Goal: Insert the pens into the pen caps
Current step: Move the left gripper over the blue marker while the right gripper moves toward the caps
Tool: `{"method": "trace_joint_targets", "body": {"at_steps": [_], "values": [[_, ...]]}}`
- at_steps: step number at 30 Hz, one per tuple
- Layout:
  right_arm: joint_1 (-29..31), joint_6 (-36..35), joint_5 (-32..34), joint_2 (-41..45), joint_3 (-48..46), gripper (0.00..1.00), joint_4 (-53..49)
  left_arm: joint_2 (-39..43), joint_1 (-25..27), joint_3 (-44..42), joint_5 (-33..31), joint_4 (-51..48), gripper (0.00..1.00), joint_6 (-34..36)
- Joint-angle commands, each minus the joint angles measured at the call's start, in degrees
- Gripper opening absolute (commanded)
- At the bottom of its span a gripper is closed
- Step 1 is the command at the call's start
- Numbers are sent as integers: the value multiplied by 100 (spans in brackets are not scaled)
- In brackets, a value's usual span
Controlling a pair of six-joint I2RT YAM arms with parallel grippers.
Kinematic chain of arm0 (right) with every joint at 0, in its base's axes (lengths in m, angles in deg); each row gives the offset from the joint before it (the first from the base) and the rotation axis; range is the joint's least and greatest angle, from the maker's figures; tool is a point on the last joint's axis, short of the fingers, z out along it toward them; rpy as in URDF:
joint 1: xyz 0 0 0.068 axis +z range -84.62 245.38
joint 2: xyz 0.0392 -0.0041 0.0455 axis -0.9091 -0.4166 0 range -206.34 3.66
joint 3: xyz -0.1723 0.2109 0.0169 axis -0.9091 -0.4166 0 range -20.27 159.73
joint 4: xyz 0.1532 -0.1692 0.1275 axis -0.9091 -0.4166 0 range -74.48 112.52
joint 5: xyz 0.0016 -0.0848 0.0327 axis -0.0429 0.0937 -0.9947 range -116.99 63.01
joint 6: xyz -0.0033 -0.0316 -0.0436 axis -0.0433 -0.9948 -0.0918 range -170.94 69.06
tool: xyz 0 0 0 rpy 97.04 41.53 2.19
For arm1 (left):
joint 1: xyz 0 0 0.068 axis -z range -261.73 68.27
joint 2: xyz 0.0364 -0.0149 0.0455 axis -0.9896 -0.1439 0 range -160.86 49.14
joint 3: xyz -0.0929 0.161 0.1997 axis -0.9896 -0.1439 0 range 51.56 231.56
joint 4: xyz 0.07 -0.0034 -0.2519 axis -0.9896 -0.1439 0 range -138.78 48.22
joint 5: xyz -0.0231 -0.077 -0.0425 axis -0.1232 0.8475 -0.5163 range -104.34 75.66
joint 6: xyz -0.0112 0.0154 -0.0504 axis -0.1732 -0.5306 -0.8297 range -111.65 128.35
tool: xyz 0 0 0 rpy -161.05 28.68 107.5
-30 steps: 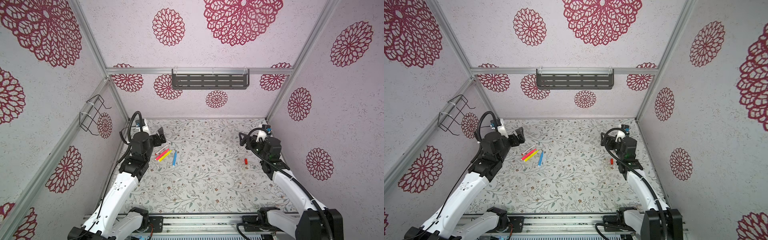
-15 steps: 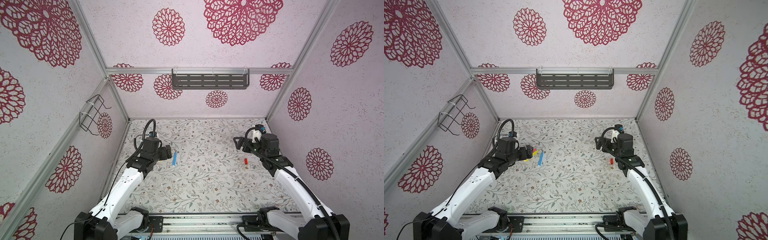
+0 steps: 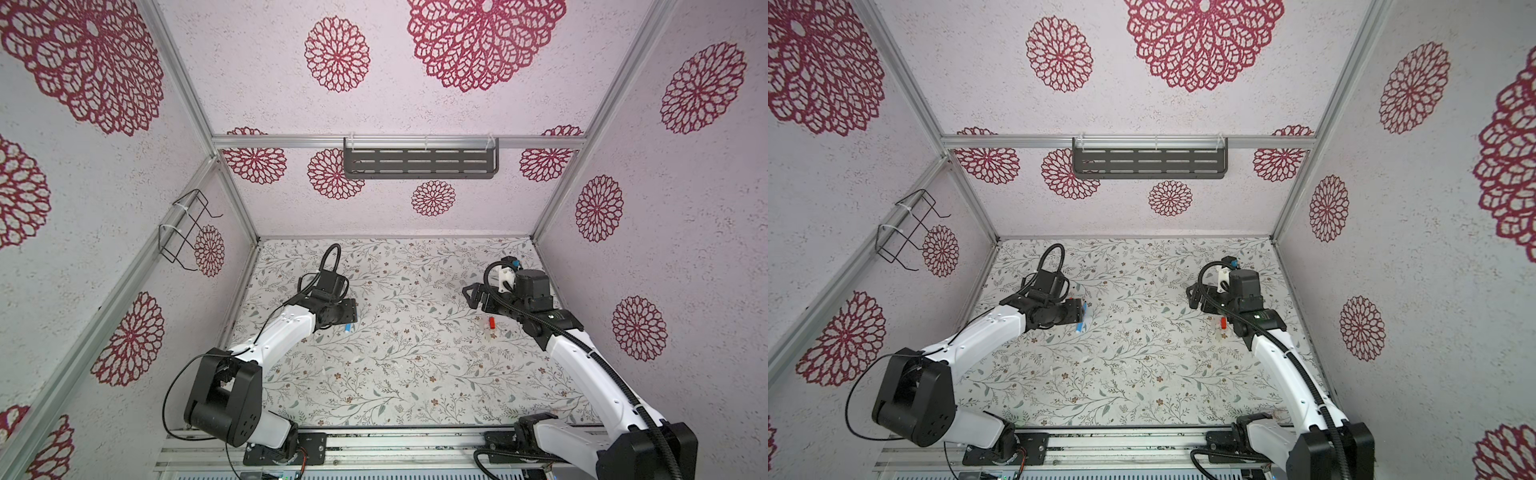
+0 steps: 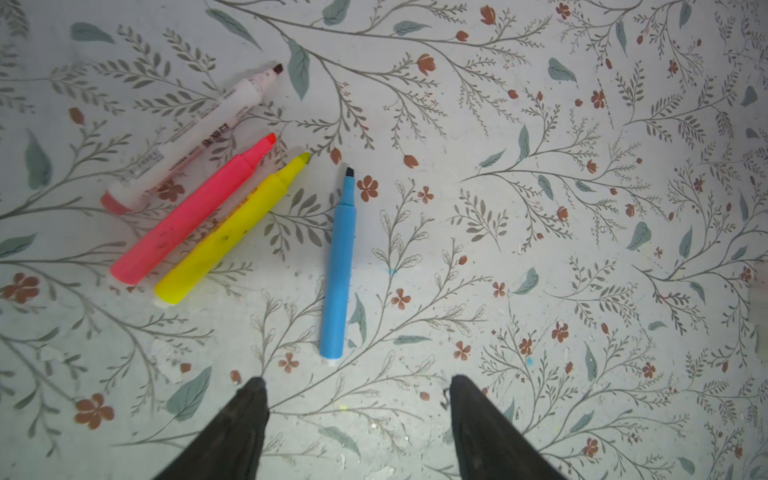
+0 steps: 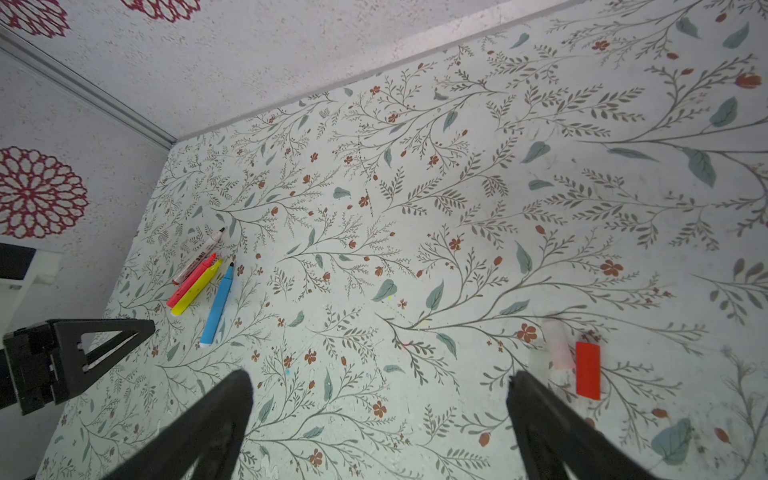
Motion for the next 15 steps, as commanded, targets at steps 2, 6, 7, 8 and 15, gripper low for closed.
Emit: {"method": "trace_joint_targets", "body": {"at_steps": [2,6,7,8,15], "values": [[42,-156,135,1,210,99,-190,-442,102,360,-227,-166,67,-153],[46,-205,261,-9,254,99,-334,-817,149,623,-401,-338,65,-180],[50,-207,288,-3,265,99,-369,-895,149,676,-425,-361,64,-182],[51,-220,300,-8,275,99,-411,-974,157,724,-449,-387,64,-193],[53,-249,347,-80,276,99,-497,-1408,169,893,-562,-461,60,-276]]}}
